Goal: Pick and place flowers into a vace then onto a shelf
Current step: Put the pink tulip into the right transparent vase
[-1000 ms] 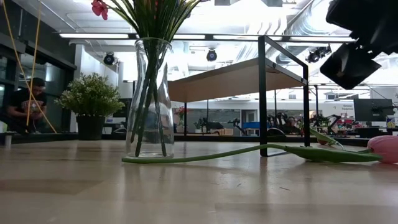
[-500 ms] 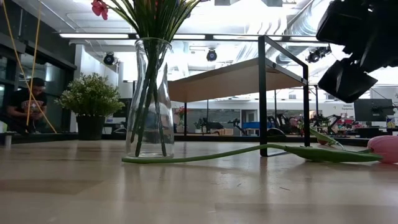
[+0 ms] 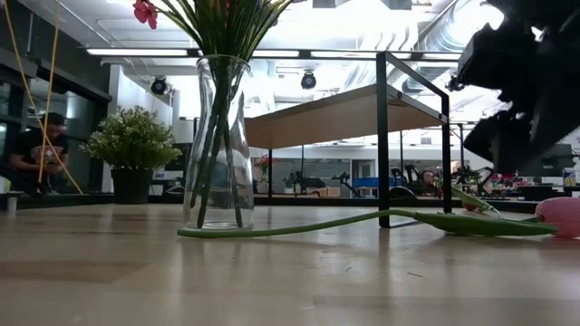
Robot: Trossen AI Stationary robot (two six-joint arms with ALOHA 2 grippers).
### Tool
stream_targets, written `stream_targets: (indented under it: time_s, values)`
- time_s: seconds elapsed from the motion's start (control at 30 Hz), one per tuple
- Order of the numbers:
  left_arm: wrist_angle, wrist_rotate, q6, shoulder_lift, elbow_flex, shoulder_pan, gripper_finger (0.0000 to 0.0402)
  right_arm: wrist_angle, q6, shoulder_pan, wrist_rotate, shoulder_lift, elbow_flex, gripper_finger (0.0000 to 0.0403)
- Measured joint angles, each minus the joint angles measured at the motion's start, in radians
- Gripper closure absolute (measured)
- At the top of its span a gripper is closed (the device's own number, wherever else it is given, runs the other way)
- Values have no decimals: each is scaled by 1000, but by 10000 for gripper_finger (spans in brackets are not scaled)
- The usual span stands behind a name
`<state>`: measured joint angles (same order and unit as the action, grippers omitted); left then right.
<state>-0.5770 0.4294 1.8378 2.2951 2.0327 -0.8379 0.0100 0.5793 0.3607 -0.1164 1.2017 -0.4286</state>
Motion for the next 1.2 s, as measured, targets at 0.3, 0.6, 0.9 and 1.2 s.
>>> stream_targets:
  time_s: [0.3,0.6,0.9,1.2]
  values:
    - [0,0,0,0,0,0,190,-29,-3,0,-1,57,0,184]
    - [0,0,0,0,0,0,190,-36,-3,0,1,121,0,183]
    - [0,0,0,0,0,0,190,-28,-4,0,-8,183,-3,198]
    - [0,0,0,0,0,0,190,-49,-20,0,-12,166,0,227]
